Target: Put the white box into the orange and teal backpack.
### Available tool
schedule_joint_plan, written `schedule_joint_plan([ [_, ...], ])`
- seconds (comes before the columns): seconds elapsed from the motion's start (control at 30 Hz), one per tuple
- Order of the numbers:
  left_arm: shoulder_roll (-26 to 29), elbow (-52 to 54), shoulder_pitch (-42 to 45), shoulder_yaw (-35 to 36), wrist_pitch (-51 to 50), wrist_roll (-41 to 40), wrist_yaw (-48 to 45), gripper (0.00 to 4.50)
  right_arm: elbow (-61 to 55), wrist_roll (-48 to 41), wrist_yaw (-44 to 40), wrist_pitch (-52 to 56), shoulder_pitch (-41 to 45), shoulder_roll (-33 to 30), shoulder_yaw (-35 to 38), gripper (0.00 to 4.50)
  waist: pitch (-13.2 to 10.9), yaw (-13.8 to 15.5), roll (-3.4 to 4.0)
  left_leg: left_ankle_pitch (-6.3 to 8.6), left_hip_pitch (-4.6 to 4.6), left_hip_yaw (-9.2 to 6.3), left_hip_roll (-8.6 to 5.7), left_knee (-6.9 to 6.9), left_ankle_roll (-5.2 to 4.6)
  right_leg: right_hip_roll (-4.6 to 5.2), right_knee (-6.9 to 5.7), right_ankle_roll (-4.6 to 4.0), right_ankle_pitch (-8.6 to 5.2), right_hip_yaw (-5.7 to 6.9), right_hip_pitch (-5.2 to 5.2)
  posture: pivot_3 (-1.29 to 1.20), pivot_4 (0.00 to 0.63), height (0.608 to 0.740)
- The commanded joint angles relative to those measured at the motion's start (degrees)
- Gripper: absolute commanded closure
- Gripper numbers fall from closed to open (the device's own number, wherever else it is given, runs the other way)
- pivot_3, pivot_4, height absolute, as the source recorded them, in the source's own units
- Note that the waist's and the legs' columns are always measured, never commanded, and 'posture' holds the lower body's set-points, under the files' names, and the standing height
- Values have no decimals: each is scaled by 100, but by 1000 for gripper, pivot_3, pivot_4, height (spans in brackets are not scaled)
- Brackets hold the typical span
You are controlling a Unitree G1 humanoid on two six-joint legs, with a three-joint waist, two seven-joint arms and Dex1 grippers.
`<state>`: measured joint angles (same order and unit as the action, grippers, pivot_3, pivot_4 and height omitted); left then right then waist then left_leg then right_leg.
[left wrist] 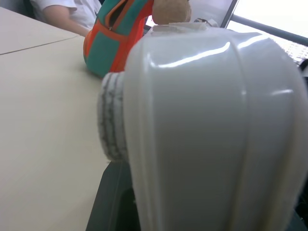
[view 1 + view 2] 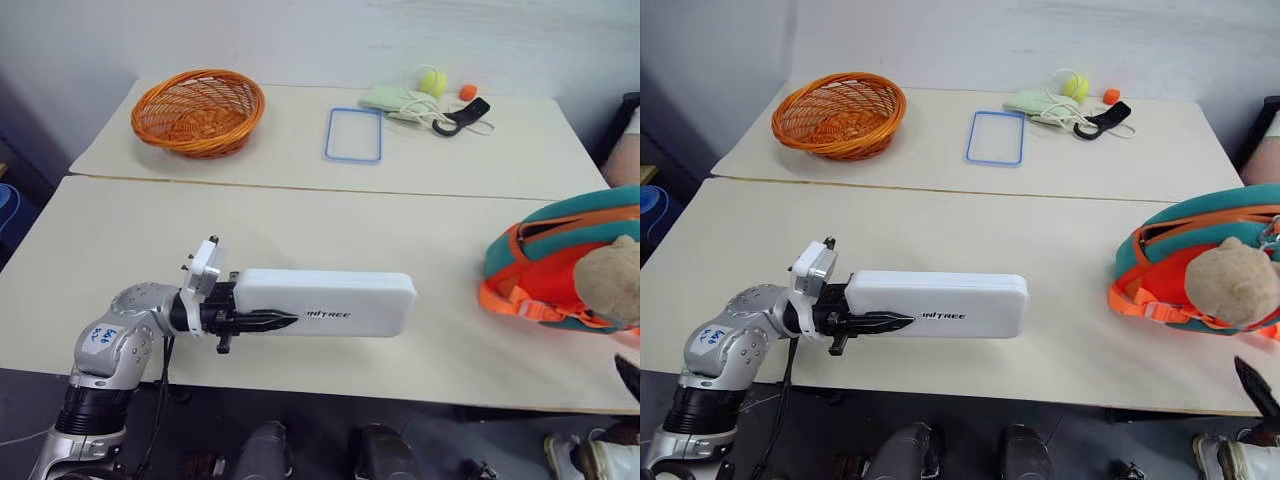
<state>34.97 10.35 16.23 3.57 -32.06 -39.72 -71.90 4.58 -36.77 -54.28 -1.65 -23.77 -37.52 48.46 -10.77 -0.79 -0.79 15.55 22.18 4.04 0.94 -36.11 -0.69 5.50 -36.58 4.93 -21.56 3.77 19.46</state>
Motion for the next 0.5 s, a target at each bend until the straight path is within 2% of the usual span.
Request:
schedule_joint_plan([
  [0.03,42,58,37,259,29,-201,80,3208,-334,-334,-369,432,377,-415,-302,75,0,-10,1,-1,0,0,1,0,1,-1,-2,0,0,1,0,0,150,740],
  [0.07,23,57,43,300,-8,-254,131,3208,-366,-372,-484,550,433,-479,-390,75,0,7,0,-2,1,-3,1,0,2,-1,-4,0,0,5,1,0,150,740],
  [0.17,16,98,44,423,-132,-402,279,3208,-639,-449,-696,880,744,-639,-821,683,-1,63,0,-5,3,-12,2,-1,7,-3,-5,0,0,15,1,0,150,740],
  [0.33,-4,239,-71,640,-259,-520,547,3208,-1262,-468,-793,1304,1253,-633,-1612,2434,-1,55,0,-4,8,-10,-1,-14,4,0,-6,3,1,14,-2,0,150,740],
  [0.5,46,326,-255,889,-351,-668,774,3208,-1502,-539,-706,1425,1756,-426,-2040,4190,-1,55,-1,-6,7,-11,1,-11,7,-1,-12,2,1,15,2,0,150,740],
])
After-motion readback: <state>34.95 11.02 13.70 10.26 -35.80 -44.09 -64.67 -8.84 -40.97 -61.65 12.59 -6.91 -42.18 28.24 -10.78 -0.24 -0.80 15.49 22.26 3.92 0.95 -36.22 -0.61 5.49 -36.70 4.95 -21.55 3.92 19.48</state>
